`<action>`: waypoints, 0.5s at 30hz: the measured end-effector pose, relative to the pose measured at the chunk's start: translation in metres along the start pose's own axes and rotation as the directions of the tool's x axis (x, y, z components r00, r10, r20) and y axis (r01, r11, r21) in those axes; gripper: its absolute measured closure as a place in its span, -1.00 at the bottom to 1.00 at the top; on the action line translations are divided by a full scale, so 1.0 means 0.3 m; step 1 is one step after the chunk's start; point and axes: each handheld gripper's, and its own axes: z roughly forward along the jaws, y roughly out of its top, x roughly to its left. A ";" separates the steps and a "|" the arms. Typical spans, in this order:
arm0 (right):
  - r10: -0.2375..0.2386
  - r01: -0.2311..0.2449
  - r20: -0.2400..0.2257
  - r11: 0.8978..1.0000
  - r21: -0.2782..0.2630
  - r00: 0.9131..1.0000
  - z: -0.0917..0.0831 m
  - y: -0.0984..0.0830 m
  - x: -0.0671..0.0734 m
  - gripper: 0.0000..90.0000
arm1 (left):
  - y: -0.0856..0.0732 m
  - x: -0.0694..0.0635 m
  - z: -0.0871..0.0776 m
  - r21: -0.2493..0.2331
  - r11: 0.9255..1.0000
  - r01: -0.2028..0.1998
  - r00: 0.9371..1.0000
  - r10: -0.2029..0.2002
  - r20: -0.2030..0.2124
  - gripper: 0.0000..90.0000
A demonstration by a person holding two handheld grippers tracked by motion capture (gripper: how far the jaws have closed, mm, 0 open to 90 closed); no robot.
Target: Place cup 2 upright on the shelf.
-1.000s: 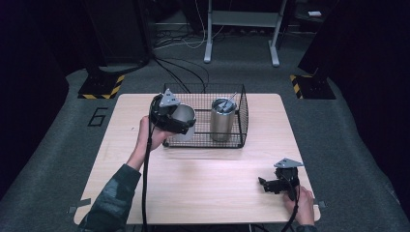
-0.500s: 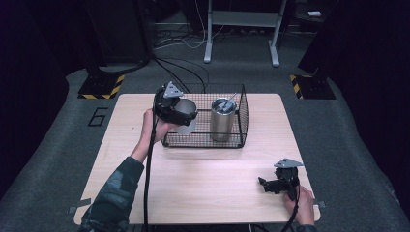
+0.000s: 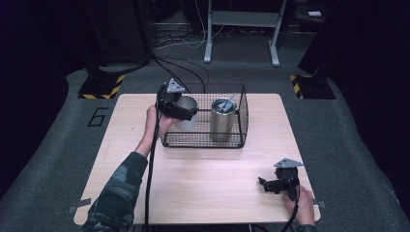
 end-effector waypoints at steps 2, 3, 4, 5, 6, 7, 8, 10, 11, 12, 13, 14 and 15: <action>0.000 0.000 0.000 1.000 0.000 1.000 0.000 0.000 0.000 -1.00 | 0.010 0.005 0.006 -0.006 1.000 0.002 1.000 -0.002 -0.009 -0.85; 0.000 0.000 0.000 1.000 0.000 1.000 0.000 0.000 0.000 -1.00 | 0.015 0.009 0.009 0.003 1.000 0.001 1.000 -0.001 -0.007 -0.85; 0.000 0.000 0.000 1.000 0.000 1.000 0.000 0.000 0.000 -1.00 | 0.020 0.011 0.012 0.008 1.000 0.002 1.000 -0.002 -0.005 -0.85; 0.000 0.000 0.000 1.000 0.000 1.000 0.000 0.000 0.000 -1.00 | 0.024 0.012 0.017 0.001 1.000 0.006 1.000 -0.006 -0.011 -0.85; 0.000 0.000 0.000 1.000 0.000 1.000 0.000 0.000 0.000 -1.00 | 0.028 0.015 0.019 0.008 1.000 0.000 1.000 0.000 -0.014 -0.85; 0.001 -0.001 0.000 1.000 0.000 1.000 0.000 0.000 0.000 -1.00 | 0.033 0.015 0.024 0.008 1.000 0.001 1.000 -0.001 -0.018 -0.85; 0.000 0.000 0.000 1.000 0.000 1.000 0.000 0.000 0.000 -1.00 | 0.036 0.016 0.028 0.003 1.000 0.003 1.000 -0.003 -0.020 -0.85; 0.000 0.000 0.000 1.000 0.000 1.000 0.000 0.000 0.000 -1.00 | 0.042 0.021 0.037 -0.001 1.000 -0.001 1.000 0.001 -0.026 -0.85; 0.000 0.000 0.000 1.000 0.000 1.000 0.000 0.000 0.000 -1.00 | 0.043 0.021 0.042 -0.001 1.000 0.002 1.000 -0.002 -0.030 -0.85; 0.000 0.000 0.000 1.000 0.000 1.000 0.000 0.000 0.000 -1.00 | 0.045 0.023 0.048 0.001 1.000 0.002 1.000 -0.002 -0.031 -0.85; 0.001 -0.001 0.000 1.000 0.000 1.000 0.000 0.000 0.000 -1.00 | 0.046 0.027 0.054 0.006 1.000 0.007 1.000 -0.007 -0.031 -0.85; -0.001 0.001 0.000 1.000 0.000 1.000 0.000 0.000 0.000 -1.00 | 0.047 0.029 0.060 0.004 1.000 0.016 1.000 -0.015 -0.026 -0.85; 0.000 0.000 0.000 1.000 0.000 1.000 0.000 0.000 0.000 -1.00 | 0.048 0.029 0.068 0.004 1.000 0.023 0.999 -0.023 -0.027 -0.85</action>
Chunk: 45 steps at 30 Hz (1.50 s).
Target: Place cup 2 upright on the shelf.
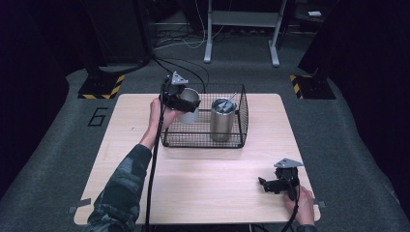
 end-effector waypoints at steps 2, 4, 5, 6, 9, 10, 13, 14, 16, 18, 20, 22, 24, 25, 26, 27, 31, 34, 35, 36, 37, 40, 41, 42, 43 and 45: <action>0.010 -0.010 0.005 1.000 -0.004 1.000 0.001 0.001 0.002 -1.00 | 0.004 0.001 0.016 0.012 1.000 -0.011 1.000 0.011 -0.003 -0.85; 0.010 -0.010 0.004 1.000 -0.004 1.000 0.001 0.001 0.002 -1.00 | 0.007 0.001 0.032 0.022 1.000 -0.016 1.000 0.016 -0.003 -0.85; 0.010 -0.010 0.004 1.000 -0.004 1.000 0.001 0.001 0.002 -1.00 | 0.009 0.003 0.037 0.032 0.999 -0.027 1.000 0.027 0.000 -0.85; 0.009 -0.009 0.005 1.000 -0.003 1.000 0.001 0.001 0.002 -1.00 | 0.010 0.001 0.046 0.026 1.000 -0.013 1.000 0.013 0.001 -0.85; 0.010 -0.010 0.005 1.000 -0.003 1.000 0.001 0.001 0.002 -1.00 | 0.011 0.002 0.059 0.039 0.999 -0.022 1.000 0.022 0.007 -0.85; 0.011 -0.011 0.005 1.000 -0.004 1.000 0.001 0.001 0.002 -1.00 | 0.010 -0.001 0.067 0.039 0.999 -0.017 1.000 0.016 0.006 -0.85; 0.010 -0.010 0.005 1.000 -0.004 1.000 0.001 0.001 0.002 -1.00 | 0.007 0.000 0.085 0.044 0.999 -0.020 1.000 0.020 0.005 -0.85; 0.010 -0.010 0.004 1.000 -0.004 1.000 0.001 0.001 0.002 -1.00 | 0.006 0.001 0.089 0.050 0.999 -0.012 1.000 0.012 0.009 -0.85; 0.009 -0.009 0.005 1.000 -0.003 1.000 0.001 0.001 0.002 -1.00 | 0.004 0.002 0.100 0.052 0.999 -0.009 1.000 0.009 0.009 -0.85; 0.010 -0.010 0.004 1.000 -0.004 1.000 0.001 0.001 0.002 -1.00 | 0.000 0.004 0.108 0.061 0.998 -0.014 1.000 0.013 0.012 -0.85; 0.009 -0.009 0.005 1.000 -0.003 1.000 0.001 0.001 0.002 -1.00 | -0.005 0.005 0.117 0.070 0.997 -0.011 1.000 0.010 0.018 -0.85; -0.003 0.003 -0.001 1.000 0.001 1.000 0.000 0.000 -0.001 -1.00 | -0.011 0.006 0.124 0.079 0.997 -0.007 1.000 0.006 0.020 -0.85; 0.000 0.000 0.000 1.000 0.000 1.000 0.000 0.000 0.000 -1.00 | -0.020 0.009 0.134 0.082 0.997 -0.006 1.000 0.004 0.020 -0.85; -0.001 0.001 0.000 1.000 0.000 1.000 0.000 0.000 0.000 -1.00 | -0.024 0.010 0.139 0.084 0.996 0.001 1.000 -0.003 0.024 -0.85; 0.000 0.000 0.000 1.000 0.000 1.000 0.000 0.000 0.000 -1.00 | -0.030 0.011 0.145 0.082 0.997 0.007 1.000 -0.009 0.023 -0.85; 0.000 0.000 0.000 1.000 0.000 1.000 0.000 0.000 0.000 -1.00 | -0.034 0.014 0.147 0.093 0.996 0.001 1.000 -0.003 0.024 -0.85; 0.000 0.000 0.000 1.000 0.000 1.000 0.000 0.000 0.000 -1.00 | -0.054 0.018 0.167 0.100 0.995 0.018 0.999 -0.021 0.024 -0.85; 0.000 0.000 0.000 1.000 0.000 1.000 0.000 0.000 0.000 -1.00 | -0.066 0.021 0.176 0.118 0.993 0.019 0.999 -0.022 0.029 -0.85; -0.001 0.001 0.000 1.000 0.000 1.000 0.000 0.000 0.000 -1.00 | -0.070 0.021 0.180 0.121 0.992 0.019 0.999 -0.023 0.031 -0.85; 0.000 0.000 0.000 1.000 0.000 1.000 0.000 0.000 0.000 -1.00 | -0.072 0.021 0.182 0.122 0.992 0.022 0.999 -0.026 0.032 -0.85; 0.000 0.000 0.000 1.000 0.000 1.000 0.000 0.000 0.000 -1.00 | -0.075 0.021 0.184 0.123 0.992 0.024 0.999 -0.028 0.034 -0.85; 0.000 0.000 0.000 1.000 0.000 1.000 0.000 0.000 0.000 -1.00 | -0.083 0.020 0.191 0.126 0.992 0.028 0.999 -0.032 0.033 -0.85; 0.000 0.000 0.000 1.000 0.000 1.000 0.000 0.000 0.000 -1.00 | -0.085 0.022 0.194 0.130 0.991 0.027 0.999 -0.031 0.034 -0.86; 0.000 0.000 0.000 1.000 0.000 1.000 0.000 0.000 0.000 -1.00 | -0.087 0.022 0.194 0.143 0.989 0.026 0.999 -0.031 0.035 -0.86; 0.000 0.000 0.000 1.000 0.000 1.000 0.000 0.000 0.000 -1.00 | -0.091 0.022 0.199 0.139 0.990 0.025 0.999 -0.031 0.037 -0.86; 0.000 0.000 0.000 1.000 0.000 1.000 0.000 0.000 0.000 -1.00 | -0.096 0.018 0.207 0.147 0.989 0.022 0.999 -0.027 0.035 -0.86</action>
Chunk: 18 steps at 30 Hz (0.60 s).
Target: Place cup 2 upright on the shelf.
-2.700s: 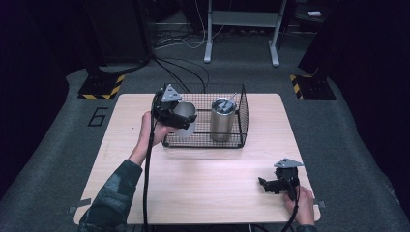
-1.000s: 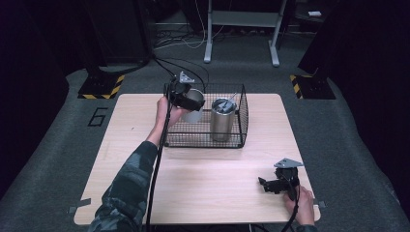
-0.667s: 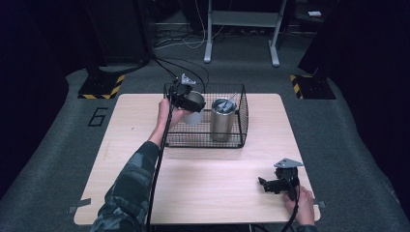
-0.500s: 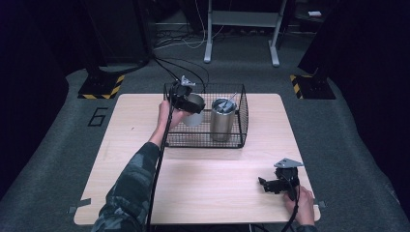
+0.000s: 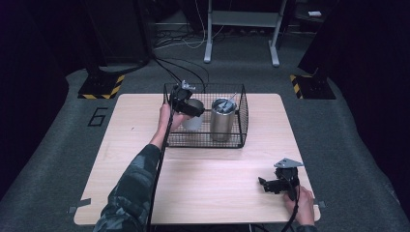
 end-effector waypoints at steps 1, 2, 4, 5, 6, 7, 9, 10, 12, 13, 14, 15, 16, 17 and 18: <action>0.000 0.000 0.000 1.000 0.000 1.000 0.000 0.000 0.000 -1.00 | -0.002 -0.002 0.004 0.004 1.000 0.001 1.000 -0.001 0.000 -0.86; 0.000 0.000 0.000 1.000 0.000 1.000 0.000 0.000 0.000 -1.00 | -0.004 -0.004 0.008 0.004 1.000 0.003 1.000 -0.003 -0.001 -0.86; 0.000 0.000 0.000 1.000 0.000 1.000 0.000 0.000 0.000 -1.00 | -0.006 -0.004 0.012 0.011 1.000 0.001 1.000 -0.001 0.005 -0.86; 0.000 0.000 0.000 1.000 0.000 1.000 0.000 0.000 0.000 -1.00 | -0.008 -0.006 0.017 0.011 1.000 0.003 1.000 -0.003 0.004 -0.86; 0.000 0.000 0.000 1.000 0.000 1.000 0.000 0.000 0.000 -1.00 | -0.009 -0.009 0.022 0.005 1.000 0.009 1.000 -0.009 0.004 -0.86; 0.000 0.000 0.000 1.000 0.000 1.000 0.000 0.000 0.000 -1.00 | -0.010 -0.010 0.024 0.014 1.000 0.000 1.000 0.000 0.004 -0.86; 0.000 0.000 0.000 1.000 0.000 1.000 0.000 0.000 0.000 -1.00 | -0.014 -0.016 0.031 0.023 1.000 -0.005 1.000 0.005 0.000 -0.86; 0.000 0.000 0.000 1.000 0.000 1.000 0.000 0.000 0.000 -1.00 | -0.015 -0.019 0.034 0.024 1.000 -0.006 1.000 0.006 -0.003 -0.86; 0.000 0.000 0.000 1.000 0.000 1.000 0.000 0.000 0.000 -1.00 | -0.018 -0.021 0.039 0.026 1.000 -0.009 1.000 0.009 0.002 -0.86; 0.000 0.000 0.000 1.000 0.000 1.000 0.000 0.000 0.000 -1.00 | -0.019 -0.021 0.041 0.033 0.999 -0.011 1.000 0.011 0.002 -0.86; 0.000 0.000 0.000 1.000 0.000 1.000 0.000 0.000 0.000 -1.00 | -0.020 -0.023 0.045 0.032 0.999 -0.004 1.000 0.004 0.004 -0.86; 0.000 0.000 0.000 1.000 0.000 1.000 0.000 0.000 0.000 -1.00 | -0.021 -0.023 0.047 0.038 0.999 -0.007 1.000 0.007 0.004 -0.86; 0.000 0.000 0.000 1.000 0.000 1.000 0.000 0.000 0.000 -1.00 | -0.021 -0.024 0.049 0.040 0.999 -0.006 1.000 0.006 0.004 -0.86; 0.000 0.000 0.000 1.000 0.000 1.000 0.000 0.000 0.000 -1.00 | -0.022 -0.024 0.052 0.038 0.999 -0.005 1.000 0.005 0.006 -0.86; 0.000 0.000 0.000 1.000 0.000 1.000 0.000 0.000 0.000 -1.00 | -0.023 -0.025 0.054 0.041 0.999 -0.006 1.000 0.005 0.007 -0.86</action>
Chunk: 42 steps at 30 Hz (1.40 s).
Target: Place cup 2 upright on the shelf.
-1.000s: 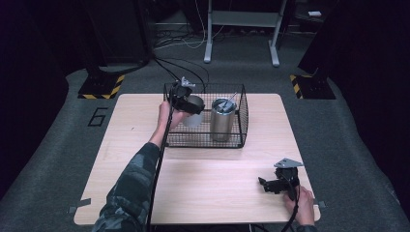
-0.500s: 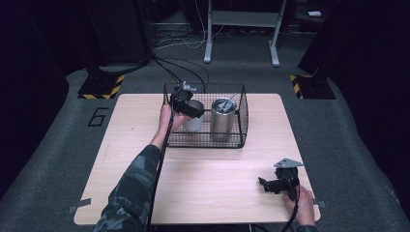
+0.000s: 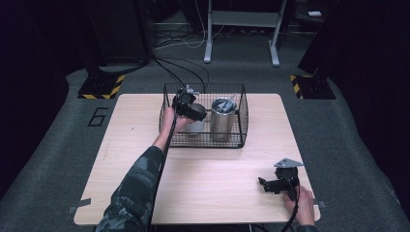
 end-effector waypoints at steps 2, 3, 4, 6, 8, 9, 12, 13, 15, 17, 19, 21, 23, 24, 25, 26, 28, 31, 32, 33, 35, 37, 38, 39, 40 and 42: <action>0.000 0.000 0.000 1.000 0.000 1.000 0.000 0.000 0.000 -1.00 | -0.001 -0.002 0.002 0.007 1.000 0.001 1.000 -0.001 -0.003 -0.86; 0.000 0.000 0.000 1.000 0.000 1.000 0.000 0.000 0.000 -1.00 | -0.001 -0.001 0.004 0.008 1.000 0.002 1.000 -0.002 -0.003 -0.86; 0.000 0.000 0.000 1.000 0.000 1.000 0.000 0.000 0.000 -1.00 | -0.002 -0.001 0.005 0.007 1.000 0.005 1.000 -0.005 -0.004 -0.86; 0.000 0.000 0.000 1.000 0.000 1.000 0.000 0.000 0.000 -1.00 | -0.003 0.000 0.008 0.016 1.000 0.010 1.000 -0.010 -0.006 -0.86; 0.000 0.000 0.000 1.000 0.000 1.000 0.000 0.000 0.000 -1.00 | -0.004 0.001 0.010 0.022 1.000 0.013 1.000 -0.013 -0.007 -0.86; -0.001 0.001 0.000 1.000 0.000 1.000 0.000 0.000 0.000 -1.00 | -0.004 0.002 0.012 0.022 1.000 0.014 1.000 -0.014 -0.006 -0.86; 0.000 0.000 0.000 1.000 0.000 1.000 0.000 0.000 0.000 -1.00 | -0.005 0.002 0.016 0.037 0.999 0.019 1.000 -0.019 -0.005 -0.86; -0.001 0.001 0.000 1.000 0.000 1.000 0.000 0.000 0.000 -1.00 | -0.006 0.003 0.019 0.040 0.999 0.019 1.000 -0.019 -0.002 -0.86; 0.000 0.000 0.000 1.000 0.000 1.000 0.000 0.000 0.000 -1.00 | -0.008 0.005 0.022 0.051 0.999 0.017 1.000 -0.017 0.000 -0.86; -0.001 0.001 0.000 1.000 0.000 1.000 0.000 0.000 0.000 -1.00 | -0.009 0.005 0.025 0.058 0.998 0.021 1.000 -0.021 -0.001 -0.86; 0.000 0.000 0.000 1.000 0.000 1.000 0.000 0.000 0.000 -1.00 | -0.011 0.008 0.028 0.062 0.998 0.018 1.000 -0.018 0.002 -0.86; -0.001 0.001 0.000 1.000 0.001 1.000 0.000 0.000 0.000 -1.00 | -0.012 0.010 0.031 0.065 0.998 0.019 1.000 -0.020 0.006 -0.86; -0.001 0.001 0.000 1.000 0.000 1.000 0.000 0.000 0.000 -1.00 | -0.012 0.010 0.033 0.073 0.997 0.018 1.000 -0.019 0.012 -0.86; -0.001 0.001 0.000 1.000 0.000 1.000 0.000 0.000 0.000 -1.00 | -0.013 0.009 0.036 0.075 0.997 0.018 1.000 -0.019 0.014 -0.86; -0.001 0.001 0.000 1.000 0.000 1.000 0.000 0.000 0.000 -1.00 | -0.013 0.008 0.037 0.080 0.997 0.018 1.000 -0.019 0.015 -0.86; -0.001 0.001 0.000 1.000 0.000 1.000 0.000 0.000 0.000 -1.00 | -0.012 0.008 0.039 0.088 0.996 0.017 1.000 -0.019 0.013 -0.86; -0.001 0.001 0.000 1.000 0.001 1.000 0.000 0.000 0.000 -1.00 | -0.014 0.008 0.043 0.093 0.996 0.017 1.000 -0.019 0.013 -0.86; -0.001 0.001 0.000 1.000 0.000 1.000 0.000 0.000 0.000 -1.00 | -0.015 0.007 0.045 0.102 0.995 0.017 1.000 -0.018 0.007 -0.86; -0.001 0.001 0.000 1.000 0.000 1.000 0.000 0.000 0.000 -1.00 | -0.015 0.007 0.046 0.106 0.994 0.010 1.000 -0.010 0.003 -0.86; -0.001 0.001 0.000 1.000 0.000 1.000 0.000 0.000 0.000 -1.00 | -0.015 0.007 0.046 0.108 0.994 0.011 1.000 -0.011 0.004 -0.86; -0.001 0.001 0.000 1.000 0.000 1.000 0.000 0.000 0.000 -1.00 | -0.016 0.009 0.047 0.115 0.993 0.015 1.000 -0.016 0.012 -0.86; -0.001 0.001 0.000 1.000 0.000 1.000 0.000 0.000 0.000 -1.00 | -0.018 0.011 0.047 0.112 0.993 0.022 1.000 -0.023 0.012 -0.86; -0.001 0.001 0.000 1.000 0.000 1.000 0.000 0.000 0.000 -1.00 | -0.018 0.011 0.047 0.111 0.994 0.023 1.000 -0.024 0.011 -0.86; -0.001 0.001 0.000 1.000 0.000 1.000 0.000 0.000 0.000 -1.00 | -0.018 0.011 0.047 0.112 0.993 0.022 1.000 -0.024 0.010 -0.86; 0.000 0.000 0.000 1.000 0.000 1.000 0.000 0.000 0.000 -1.00 | -0.019 0.010 0.048 0.110 0.994 0.019 1.000 -0.021 0.009 -0.86; -0.001 0.001 0.000 1.000 0.000 1.000 0.000 0.000 0.000 -1.00 | -0.021 0.008 0.047 0.113 0.994 0.012 1.000 -0.013 0.009 -0.86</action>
